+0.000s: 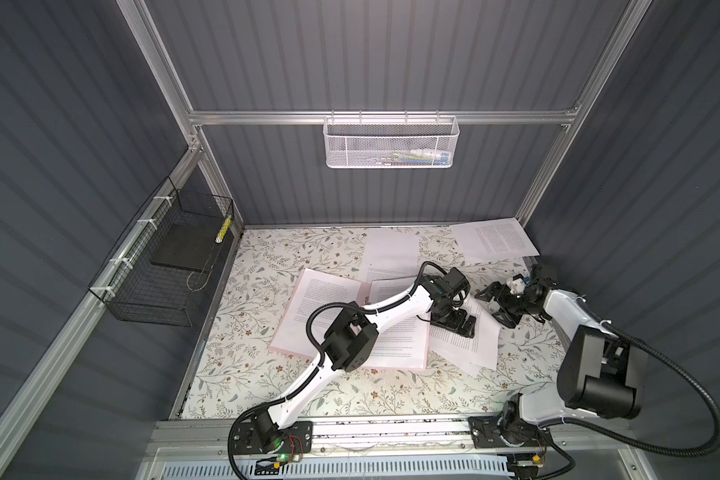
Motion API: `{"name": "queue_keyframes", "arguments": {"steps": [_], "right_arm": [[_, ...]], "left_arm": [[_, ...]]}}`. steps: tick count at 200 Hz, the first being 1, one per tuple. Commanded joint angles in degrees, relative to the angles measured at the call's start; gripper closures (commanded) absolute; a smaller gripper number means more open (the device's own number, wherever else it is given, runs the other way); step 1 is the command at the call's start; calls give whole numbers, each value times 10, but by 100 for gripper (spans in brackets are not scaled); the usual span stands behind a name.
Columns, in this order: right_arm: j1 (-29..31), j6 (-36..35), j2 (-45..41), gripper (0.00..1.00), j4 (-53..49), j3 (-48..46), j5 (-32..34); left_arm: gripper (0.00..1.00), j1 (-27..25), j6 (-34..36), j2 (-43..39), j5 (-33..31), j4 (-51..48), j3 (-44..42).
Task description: Put the files into the folder
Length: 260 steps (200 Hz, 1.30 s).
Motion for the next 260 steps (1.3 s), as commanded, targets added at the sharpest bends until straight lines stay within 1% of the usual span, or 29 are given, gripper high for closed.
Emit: {"name": "queue_keyframes", "arguments": {"steps": [1, 40, 82, 108, 111, 122, 138, 151, 171, 208, 243, 255, 260], "right_arm": [[-8, 29, -28, 15, 11, -55, -43], [-31, 39, -93, 16, 4, -124, -36], [-42, 66, -163, 16, -8, -168, -39], [-45, 118, -196, 17, 5, -203, -51], [-44, 127, -214, 17, 10, -210, -55], [-45, 153, -234, 18, 24, -227, -64], [-44, 172, -266, 18, 8, -242, -56], [-44, 194, -310, 18, -6, -263, -46], [-43, 230, -360, 18, 0, -297, -56], [-18, 222, -361, 19, -28, -276, -40], [6, 276, -379, 18, 43, -293, -60], [6, 273, -391, 16, 74, -297, -63], [6, 261, -394, 15, 81, -294, -56]], "left_arm": [[0, 4, 7, 36, 2, -26, -5], [0, 4, 7, 32, 1, -24, -12], [0, 4, 2, 36, 8, -18, -14], [0, 4, 1, 37, 9, -15, -14], [0, 4, 0, 38, 9, -16, -13], [0, 4, 0, 41, 12, -17, -11], [0, 3, -1, 43, 15, -16, -11], [0, 4, -2, 45, 15, -15, -9], [0, 4, -5, 49, 19, -11, -9], [0, 4, -10, 64, 25, -10, 4], [0, 6, -23, 85, 31, -7, 23], [0, 6, -26, 89, 35, -5, 25], [0, 6, -25, 89, 37, -5, 25]]}}
